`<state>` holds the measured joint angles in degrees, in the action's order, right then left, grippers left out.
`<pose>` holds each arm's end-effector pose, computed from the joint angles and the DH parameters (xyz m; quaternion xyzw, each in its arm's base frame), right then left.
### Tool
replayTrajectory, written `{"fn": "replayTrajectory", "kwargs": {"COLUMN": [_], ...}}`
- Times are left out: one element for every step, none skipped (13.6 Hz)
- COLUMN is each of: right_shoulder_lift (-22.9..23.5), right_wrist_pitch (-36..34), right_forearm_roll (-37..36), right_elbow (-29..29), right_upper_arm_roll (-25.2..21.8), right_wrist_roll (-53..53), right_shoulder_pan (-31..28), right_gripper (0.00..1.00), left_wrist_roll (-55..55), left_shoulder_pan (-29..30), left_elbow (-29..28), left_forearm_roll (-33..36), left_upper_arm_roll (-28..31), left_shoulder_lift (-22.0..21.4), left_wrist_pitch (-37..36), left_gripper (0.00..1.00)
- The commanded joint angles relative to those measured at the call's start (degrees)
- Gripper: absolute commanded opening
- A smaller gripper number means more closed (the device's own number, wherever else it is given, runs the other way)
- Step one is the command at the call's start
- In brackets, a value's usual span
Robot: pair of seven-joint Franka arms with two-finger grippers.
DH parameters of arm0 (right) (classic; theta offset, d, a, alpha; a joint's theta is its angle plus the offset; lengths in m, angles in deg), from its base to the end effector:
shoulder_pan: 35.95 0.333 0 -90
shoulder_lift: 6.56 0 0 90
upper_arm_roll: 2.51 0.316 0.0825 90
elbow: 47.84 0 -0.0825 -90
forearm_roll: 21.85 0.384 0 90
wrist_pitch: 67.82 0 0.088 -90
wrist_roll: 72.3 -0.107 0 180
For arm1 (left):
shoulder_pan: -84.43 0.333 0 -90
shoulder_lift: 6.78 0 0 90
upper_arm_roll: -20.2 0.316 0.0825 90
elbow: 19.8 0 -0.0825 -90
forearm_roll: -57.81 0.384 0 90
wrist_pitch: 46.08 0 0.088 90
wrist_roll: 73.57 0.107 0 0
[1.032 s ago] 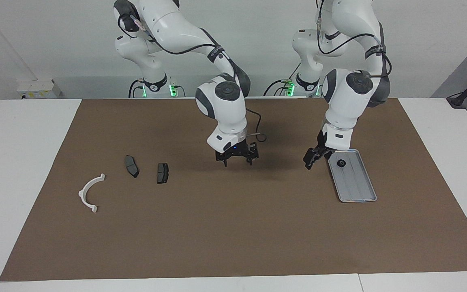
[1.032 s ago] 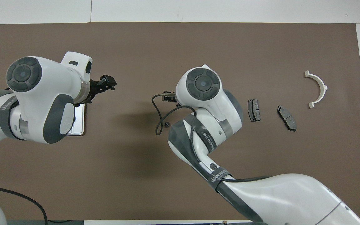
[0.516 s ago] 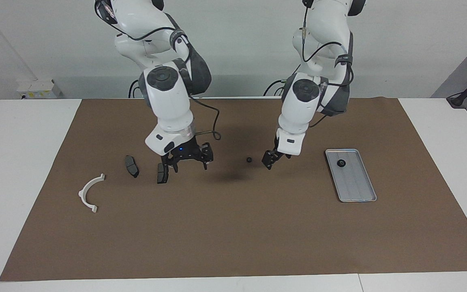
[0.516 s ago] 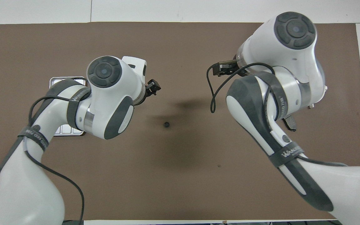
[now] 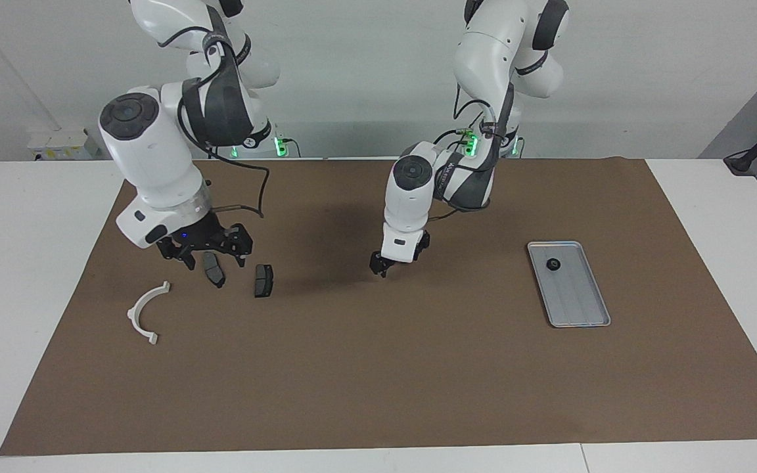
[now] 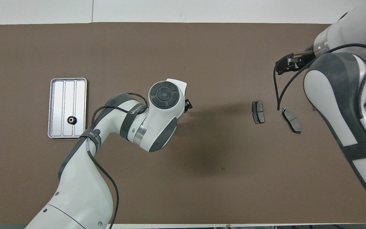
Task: Pick bearing gear from pile to tray
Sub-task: 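Grasp the second bearing with the left gripper while the right gripper withdraws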
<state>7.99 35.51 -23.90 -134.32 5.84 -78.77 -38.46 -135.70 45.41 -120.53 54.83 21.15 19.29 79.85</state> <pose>0.6416 0.0526 0.5237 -0.9998 0.0044 -0.0212 0.0030 0.5150 -0.4068 0.3084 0.9747 0.2226 -0.0181 0.0053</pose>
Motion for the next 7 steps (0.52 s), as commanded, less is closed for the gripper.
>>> {"fn": "replayTrajectory", "kwargs": {"right_shoulder_lift": [-4.16,-5.74,-6.97,-7.51,-8.65,-10.74,-13.03], "right_wrist_pitch": [-1.54,-4.16,-6.54,-7.43,-8.66,-12.24,-15.58], "right_forearm_roll": [-0.85,-0.85,-0.85,-0.50,0.03,0.12,0.12], "right_elbow": [-1.41,-1.41,-1.41,-1.41,-1.41,-1.67,-1.93], "right_upper_arm_roll": [0.89,0.89,0.89,0.89,0.97,0.98,1.06], "right_wrist_roll": [-0.04,-0.39,-0.13,-0.04,-0.13,-0.91,-2.40], "right_shoulder_pan": [-3.98,-4.60,-4.95,-5.74,-6.18,-5.75,-5.40], "right_gripper": [1.00,1.00,1.00,1.00,1.00,1.00,1.00], "left_wrist_roll": [-0.19,-0.28,-0.36,-0.63,-0.72,-1.59,-2.99], "left_shoulder_pan": [-0.62,-0.71,-1.40,-1.85,-1.94,-1.94,-2.29], "left_elbow": [-5.09,-5.09,-5.18,-5.61,-5.70,-5.97,-6.67], "left_forearm_roll": [0.43,0.43,0.43,0.35,0.35,0.35,0.35], "left_upper_arm_roll": [0.81,0.81,0.81,0.81,0.72,0.72,0.72], "left_shoulder_lift": [-2.60,-2.69,-2.69,-2.78,-2.87,-3.04,-3.13], "left_wrist_pitch": [1.60,1.17,1.68,2.04,2.13,2.82,3.44], "left_gripper": [1.00,1.00,1.00,1.00,1.00,1.00,0.99]}}
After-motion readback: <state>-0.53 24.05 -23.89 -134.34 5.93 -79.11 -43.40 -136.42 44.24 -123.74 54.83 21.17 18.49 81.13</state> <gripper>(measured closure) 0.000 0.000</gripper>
